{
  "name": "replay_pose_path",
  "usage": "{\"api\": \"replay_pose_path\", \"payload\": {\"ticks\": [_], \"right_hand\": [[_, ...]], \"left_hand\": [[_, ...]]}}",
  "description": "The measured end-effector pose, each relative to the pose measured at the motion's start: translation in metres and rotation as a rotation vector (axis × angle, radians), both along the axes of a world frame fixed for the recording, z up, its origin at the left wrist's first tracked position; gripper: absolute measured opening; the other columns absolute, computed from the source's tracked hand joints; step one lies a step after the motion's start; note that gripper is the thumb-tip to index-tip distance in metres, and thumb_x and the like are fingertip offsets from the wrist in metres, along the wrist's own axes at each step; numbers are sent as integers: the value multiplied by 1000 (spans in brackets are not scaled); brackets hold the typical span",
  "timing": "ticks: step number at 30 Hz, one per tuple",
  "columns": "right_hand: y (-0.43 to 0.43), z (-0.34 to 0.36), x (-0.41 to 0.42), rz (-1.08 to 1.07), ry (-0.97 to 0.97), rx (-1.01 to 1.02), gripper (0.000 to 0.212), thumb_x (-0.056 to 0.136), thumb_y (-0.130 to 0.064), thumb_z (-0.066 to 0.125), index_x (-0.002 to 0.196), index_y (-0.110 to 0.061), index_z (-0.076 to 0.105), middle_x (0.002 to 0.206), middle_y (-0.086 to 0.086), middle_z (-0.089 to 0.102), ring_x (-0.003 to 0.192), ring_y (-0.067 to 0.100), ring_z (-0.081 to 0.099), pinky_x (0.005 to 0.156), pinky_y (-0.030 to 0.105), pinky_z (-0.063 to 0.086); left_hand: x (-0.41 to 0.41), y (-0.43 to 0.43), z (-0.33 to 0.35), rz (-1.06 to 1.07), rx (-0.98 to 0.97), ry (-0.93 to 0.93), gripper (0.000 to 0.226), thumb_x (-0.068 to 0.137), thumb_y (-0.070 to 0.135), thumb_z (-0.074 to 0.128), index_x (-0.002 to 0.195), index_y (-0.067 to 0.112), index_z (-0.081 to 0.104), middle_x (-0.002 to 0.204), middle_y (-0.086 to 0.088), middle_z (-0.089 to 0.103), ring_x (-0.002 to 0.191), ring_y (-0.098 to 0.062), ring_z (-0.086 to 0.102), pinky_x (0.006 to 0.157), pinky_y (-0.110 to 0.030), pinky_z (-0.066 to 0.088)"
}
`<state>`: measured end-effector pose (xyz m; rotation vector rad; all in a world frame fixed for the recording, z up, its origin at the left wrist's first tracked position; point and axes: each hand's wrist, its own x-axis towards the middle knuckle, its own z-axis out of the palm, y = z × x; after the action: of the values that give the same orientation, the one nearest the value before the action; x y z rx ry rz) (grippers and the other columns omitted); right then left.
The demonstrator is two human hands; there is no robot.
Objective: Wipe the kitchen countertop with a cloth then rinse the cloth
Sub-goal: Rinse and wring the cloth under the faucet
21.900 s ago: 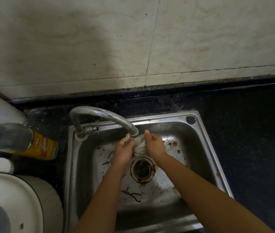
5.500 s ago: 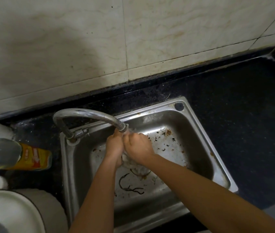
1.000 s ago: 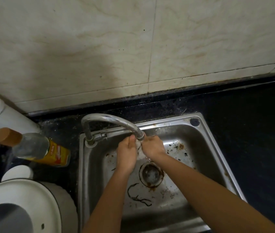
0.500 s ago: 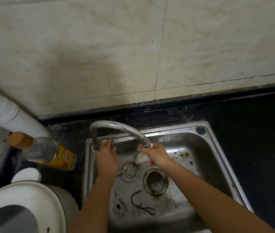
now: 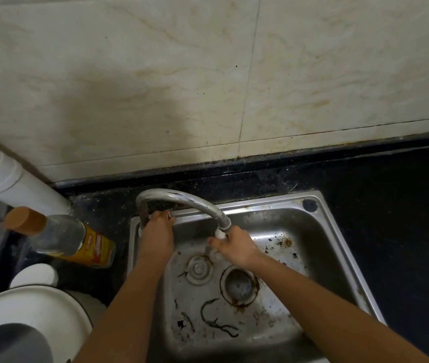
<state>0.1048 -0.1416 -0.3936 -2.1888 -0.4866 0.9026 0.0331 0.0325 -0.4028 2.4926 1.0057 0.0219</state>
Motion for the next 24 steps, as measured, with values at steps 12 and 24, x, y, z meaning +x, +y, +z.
{"api": "replay_pose_path", "payload": {"ticks": [12, 24], "right_hand": [[-36, 23, 18, -255, 409, 302, 14, 80, -6, 56, 85, 2, 67, 74, 4, 66, 67, 10, 61, 58, 19, 48], [-78, 71, 8, 166, 215, 355, 23, 72, 7, 72, 80, -14, 69, 78, -2, 66, 73, 6, 60, 70, 17, 48]], "left_hand": [[-19, -80, 7, 361, -631, -181, 24, 96, 21, 51, 115, 10, 60, 91, -9, 68, 75, -20, 63, 70, -29, 53], [-42, -124, 49, 533, -1557, -346, 32, 92, 38, 55, 106, 12, 65, 102, -11, 71, 89, -22, 69, 64, -30, 57]]}}
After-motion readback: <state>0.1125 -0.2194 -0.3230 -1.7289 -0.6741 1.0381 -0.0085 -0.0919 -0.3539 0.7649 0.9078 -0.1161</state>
